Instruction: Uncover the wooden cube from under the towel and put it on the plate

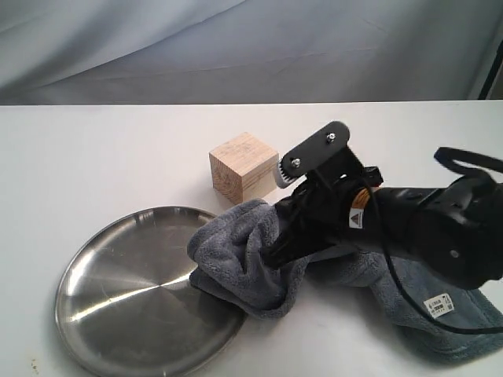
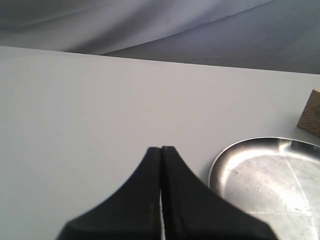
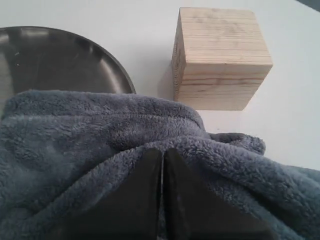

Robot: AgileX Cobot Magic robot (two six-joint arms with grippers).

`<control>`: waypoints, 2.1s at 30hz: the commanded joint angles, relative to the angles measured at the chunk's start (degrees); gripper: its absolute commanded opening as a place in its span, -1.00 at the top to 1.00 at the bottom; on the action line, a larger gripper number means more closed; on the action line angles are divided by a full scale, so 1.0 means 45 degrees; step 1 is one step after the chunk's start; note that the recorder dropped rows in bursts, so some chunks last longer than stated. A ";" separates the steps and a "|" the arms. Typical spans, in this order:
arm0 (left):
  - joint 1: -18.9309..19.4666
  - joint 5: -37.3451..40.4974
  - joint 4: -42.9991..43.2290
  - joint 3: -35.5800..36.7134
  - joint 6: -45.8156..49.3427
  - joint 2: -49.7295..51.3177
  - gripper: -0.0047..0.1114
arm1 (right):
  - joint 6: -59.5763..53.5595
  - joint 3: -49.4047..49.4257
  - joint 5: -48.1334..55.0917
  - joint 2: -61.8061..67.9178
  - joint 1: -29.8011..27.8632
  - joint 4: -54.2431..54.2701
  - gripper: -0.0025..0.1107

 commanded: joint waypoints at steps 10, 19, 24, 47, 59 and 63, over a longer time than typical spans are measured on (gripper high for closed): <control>-0.0052 -0.0085 -0.0029 0.0057 -0.0048 -0.0043 0.92 | -0.0101 0.0055 -0.0339 0.2118 -0.0252 0.0345 0.96; -0.0052 -0.0085 -0.0029 0.0057 -0.0048 -0.0043 0.92 | -0.0101 0.0055 0.1518 0.2139 -0.3075 0.0854 0.96; -0.0052 -0.0085 -0.0029 0.0057 -0.0048 -0.0043 0.92 | -0.0101 0.0055 0.1913 0.2115 -0.4347 0.0854 0.96; -0.0052 -0.0085 -0.0029 0.0057 -0.0048 -0.0043 0.92 | -0.0862 0.0055 0.2098 0.2115 -0.5603 0.0708 0.96; -0.0052 -0.0085 -0.0029 0.0057 -0.0048 -0.0043 0.92 | -0.0875 0.0055 0.1806 0.0494 -0.3790 0.0708 0.96; -0.0052 -0.0085 -0.0029 0.0057 -0.0048 -0.0043 0.92 | -0.0817 0.0055 0.1578 -0.0545 -0.3191 0.0763 0.96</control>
